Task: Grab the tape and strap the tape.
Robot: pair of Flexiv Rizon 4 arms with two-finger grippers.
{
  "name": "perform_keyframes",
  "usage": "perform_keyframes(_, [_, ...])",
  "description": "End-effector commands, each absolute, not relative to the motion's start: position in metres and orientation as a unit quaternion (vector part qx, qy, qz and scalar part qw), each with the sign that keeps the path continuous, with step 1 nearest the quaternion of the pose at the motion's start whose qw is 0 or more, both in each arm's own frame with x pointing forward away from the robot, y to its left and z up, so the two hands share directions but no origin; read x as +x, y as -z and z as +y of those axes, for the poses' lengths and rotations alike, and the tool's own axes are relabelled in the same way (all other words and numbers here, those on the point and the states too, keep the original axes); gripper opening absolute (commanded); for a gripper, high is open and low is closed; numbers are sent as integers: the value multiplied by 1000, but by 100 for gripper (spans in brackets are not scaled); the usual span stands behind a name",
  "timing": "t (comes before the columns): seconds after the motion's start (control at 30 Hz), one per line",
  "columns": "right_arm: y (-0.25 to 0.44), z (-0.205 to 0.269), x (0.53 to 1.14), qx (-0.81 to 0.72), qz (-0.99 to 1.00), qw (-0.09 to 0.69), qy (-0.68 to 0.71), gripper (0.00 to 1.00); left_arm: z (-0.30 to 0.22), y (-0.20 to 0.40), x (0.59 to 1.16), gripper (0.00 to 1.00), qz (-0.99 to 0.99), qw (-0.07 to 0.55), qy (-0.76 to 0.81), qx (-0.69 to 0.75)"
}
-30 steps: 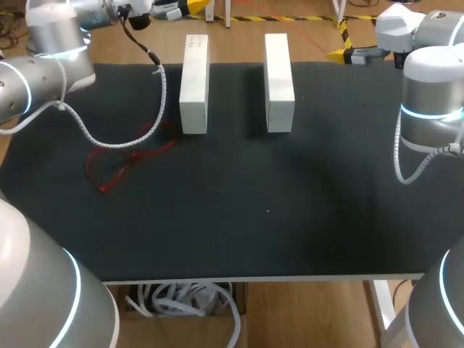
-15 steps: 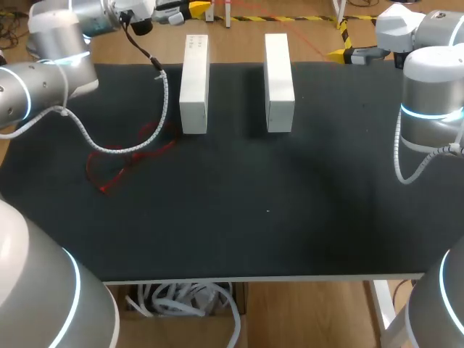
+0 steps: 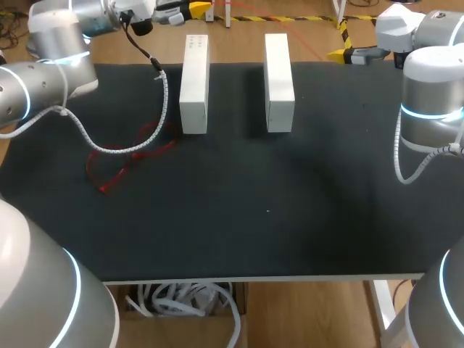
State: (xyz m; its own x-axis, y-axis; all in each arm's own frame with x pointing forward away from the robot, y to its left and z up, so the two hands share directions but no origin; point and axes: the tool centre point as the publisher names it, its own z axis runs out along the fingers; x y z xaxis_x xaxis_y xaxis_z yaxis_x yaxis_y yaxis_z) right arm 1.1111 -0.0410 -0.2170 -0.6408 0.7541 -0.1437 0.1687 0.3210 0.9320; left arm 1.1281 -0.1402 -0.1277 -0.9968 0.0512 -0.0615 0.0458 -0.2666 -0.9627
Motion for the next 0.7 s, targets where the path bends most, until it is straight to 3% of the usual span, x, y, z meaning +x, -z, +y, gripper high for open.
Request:
perform_keyframes(0.03, [212, -31, 1101, 392, 730, 185, -529, 100, -141, 128, 1127, 0, -605, -1, -795, -39])
perform_keyframes(0.27, [218, -27, 1089, 686, 471, -87, -547, 100, -141, 128, 1127, 0, -605, -1, -795, -39])
perform_keyframes(0.47, [213, -18, 1087, 728, 320, -130, -593, 100, -141, 128, 1127, 0, -605, -1, -795, -39])
perform_keyframes(0.7, [211, -12, 1084, 728, 323, -115, -593, 100, -141, 128, 1127, 0, -605, -1, -795, -39])
